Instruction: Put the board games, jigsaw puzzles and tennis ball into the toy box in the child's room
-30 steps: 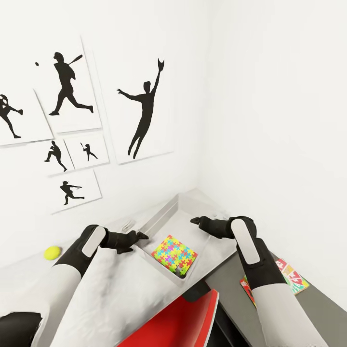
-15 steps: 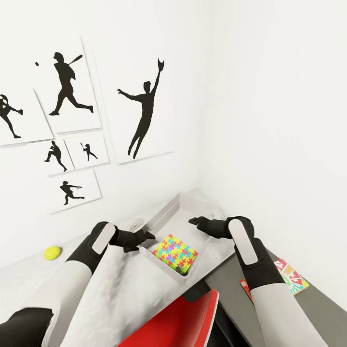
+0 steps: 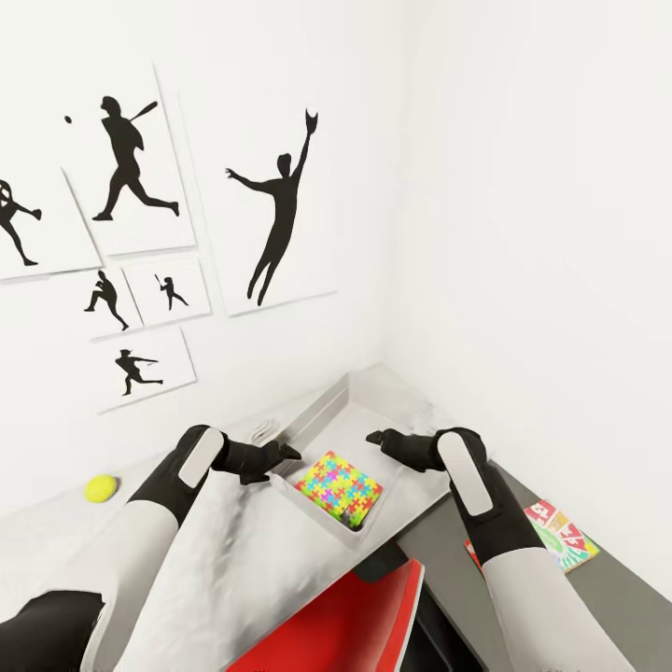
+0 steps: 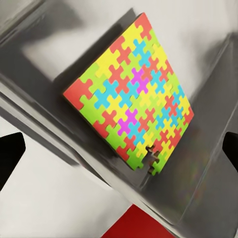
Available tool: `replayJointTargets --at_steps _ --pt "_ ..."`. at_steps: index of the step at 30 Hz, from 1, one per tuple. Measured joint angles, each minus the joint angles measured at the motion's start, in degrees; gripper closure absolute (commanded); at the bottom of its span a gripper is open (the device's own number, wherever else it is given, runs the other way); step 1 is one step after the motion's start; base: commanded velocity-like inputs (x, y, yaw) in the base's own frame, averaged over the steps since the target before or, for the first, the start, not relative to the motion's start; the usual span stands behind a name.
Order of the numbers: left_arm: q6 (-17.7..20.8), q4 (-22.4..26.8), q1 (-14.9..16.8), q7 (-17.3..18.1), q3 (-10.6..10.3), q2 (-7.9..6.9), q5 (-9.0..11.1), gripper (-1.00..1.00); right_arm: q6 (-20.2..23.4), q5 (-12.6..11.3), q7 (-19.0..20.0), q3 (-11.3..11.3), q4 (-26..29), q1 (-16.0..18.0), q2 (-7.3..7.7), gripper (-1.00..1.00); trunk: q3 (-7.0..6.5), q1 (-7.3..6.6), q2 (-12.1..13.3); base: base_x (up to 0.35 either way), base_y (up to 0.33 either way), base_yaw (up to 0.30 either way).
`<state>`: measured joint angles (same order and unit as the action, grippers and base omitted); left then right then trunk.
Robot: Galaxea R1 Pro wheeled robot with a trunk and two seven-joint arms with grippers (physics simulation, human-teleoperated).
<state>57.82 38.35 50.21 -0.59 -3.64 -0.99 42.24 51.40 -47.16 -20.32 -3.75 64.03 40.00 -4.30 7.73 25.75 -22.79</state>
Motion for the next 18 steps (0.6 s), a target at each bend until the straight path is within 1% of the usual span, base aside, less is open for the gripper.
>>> replayJointTargets --at_steps 18 --pt "0.06 0.01 0.01 0.03 0.01 0.09 0.33 -1.00 -0.15 0.04 0.00 0.00 -0.43 0.02 0.11 -1.00 1.35 0.00 0.00 0.000 0.000 0.000"
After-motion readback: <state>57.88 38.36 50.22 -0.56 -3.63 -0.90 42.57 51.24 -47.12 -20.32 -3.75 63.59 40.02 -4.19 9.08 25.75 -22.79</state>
